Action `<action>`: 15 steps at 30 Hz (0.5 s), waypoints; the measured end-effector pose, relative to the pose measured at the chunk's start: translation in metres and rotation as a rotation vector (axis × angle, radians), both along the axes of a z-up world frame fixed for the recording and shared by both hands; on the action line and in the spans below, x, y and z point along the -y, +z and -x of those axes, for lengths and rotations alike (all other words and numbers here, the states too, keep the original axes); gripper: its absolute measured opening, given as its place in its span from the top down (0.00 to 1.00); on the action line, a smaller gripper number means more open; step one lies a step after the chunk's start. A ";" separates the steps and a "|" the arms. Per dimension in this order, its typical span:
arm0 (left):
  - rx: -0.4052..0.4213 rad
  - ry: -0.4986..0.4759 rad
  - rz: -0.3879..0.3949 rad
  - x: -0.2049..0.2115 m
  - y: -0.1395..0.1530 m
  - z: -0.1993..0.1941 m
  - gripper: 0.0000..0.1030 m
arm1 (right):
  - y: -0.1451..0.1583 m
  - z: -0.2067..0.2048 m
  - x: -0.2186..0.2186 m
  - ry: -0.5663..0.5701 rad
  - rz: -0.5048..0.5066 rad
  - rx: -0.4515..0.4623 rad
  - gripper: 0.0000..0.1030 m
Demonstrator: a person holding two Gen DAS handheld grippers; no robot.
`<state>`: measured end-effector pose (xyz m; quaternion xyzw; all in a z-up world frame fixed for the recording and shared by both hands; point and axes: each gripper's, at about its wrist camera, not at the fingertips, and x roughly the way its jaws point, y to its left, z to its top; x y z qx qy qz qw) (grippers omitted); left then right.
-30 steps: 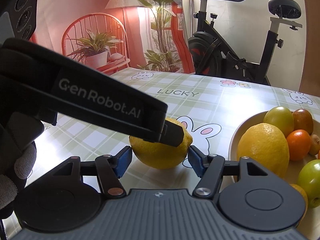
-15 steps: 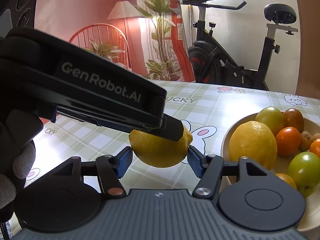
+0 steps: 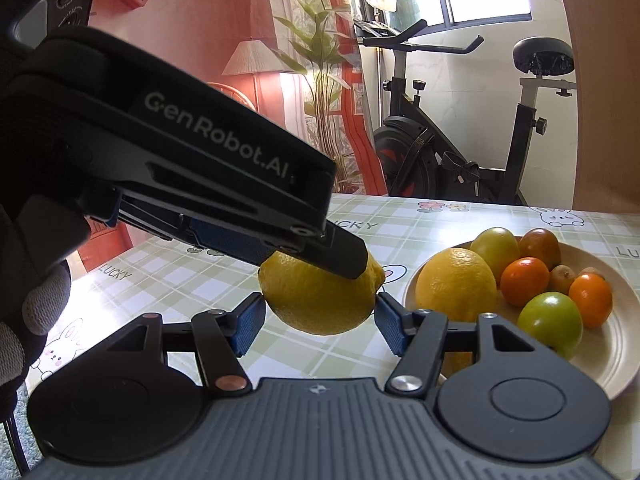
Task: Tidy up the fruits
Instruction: 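Carry the lemon onto the plate and lower it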
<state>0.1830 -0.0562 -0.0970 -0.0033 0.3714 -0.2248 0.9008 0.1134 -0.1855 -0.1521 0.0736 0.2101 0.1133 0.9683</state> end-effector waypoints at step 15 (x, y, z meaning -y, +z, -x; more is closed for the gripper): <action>0.050 -0.191 -0.057 0.084 0.012 -0.002 0.42 | 0.024 0.032 0.056 -0.231 -0.019 0.050 0.39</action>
